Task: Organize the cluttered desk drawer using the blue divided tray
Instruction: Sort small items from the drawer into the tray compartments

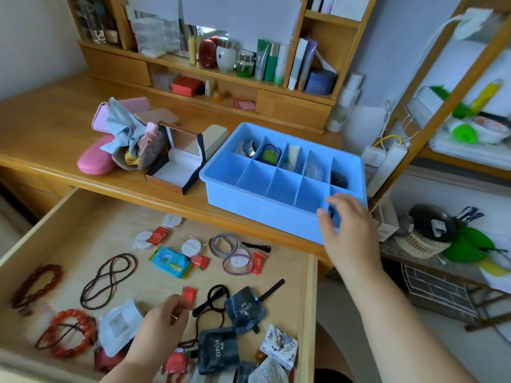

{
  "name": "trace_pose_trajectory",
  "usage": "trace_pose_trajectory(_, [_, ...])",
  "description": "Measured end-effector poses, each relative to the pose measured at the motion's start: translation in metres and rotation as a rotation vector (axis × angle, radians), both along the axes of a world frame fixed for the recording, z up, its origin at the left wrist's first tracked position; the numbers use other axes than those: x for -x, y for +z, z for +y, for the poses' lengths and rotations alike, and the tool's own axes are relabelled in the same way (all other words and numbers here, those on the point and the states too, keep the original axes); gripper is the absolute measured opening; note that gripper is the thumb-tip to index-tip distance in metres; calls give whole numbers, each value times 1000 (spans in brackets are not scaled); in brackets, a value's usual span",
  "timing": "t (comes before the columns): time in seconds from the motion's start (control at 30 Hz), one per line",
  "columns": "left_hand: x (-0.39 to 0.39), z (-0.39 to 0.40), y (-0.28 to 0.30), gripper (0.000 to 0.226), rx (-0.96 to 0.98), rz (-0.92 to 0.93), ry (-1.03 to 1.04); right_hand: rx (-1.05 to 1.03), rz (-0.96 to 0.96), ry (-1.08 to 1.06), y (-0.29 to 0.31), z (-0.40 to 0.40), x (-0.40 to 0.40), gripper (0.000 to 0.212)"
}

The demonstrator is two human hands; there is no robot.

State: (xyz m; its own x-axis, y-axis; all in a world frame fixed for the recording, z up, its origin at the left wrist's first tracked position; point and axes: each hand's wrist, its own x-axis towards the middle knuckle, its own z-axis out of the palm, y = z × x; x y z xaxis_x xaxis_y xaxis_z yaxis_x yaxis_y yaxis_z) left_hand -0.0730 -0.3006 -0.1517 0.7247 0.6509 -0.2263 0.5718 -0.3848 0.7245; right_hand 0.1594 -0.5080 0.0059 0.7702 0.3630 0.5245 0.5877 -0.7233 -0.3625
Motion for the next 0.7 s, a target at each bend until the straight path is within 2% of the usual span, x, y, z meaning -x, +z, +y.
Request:
trace_pose_trajectory(0.1, [0,0,-1,23,7,20,-5,147,-135,-1,-21,12,15,35])
trace_pose_trajectory(0.27, [1,0,-2,23,15,29,-16,66,-85,-42,-17,11,-18,19])
trace_pose_trajectory(0.53, [-1,-1,-1,21,2,48,-49,46,-117,25,-19,8,-38,17])
trace_pose_trajectory(0.7, [-2,-2,0,25,5,55,-56,-17,-130,83,-16,10,-36,23])
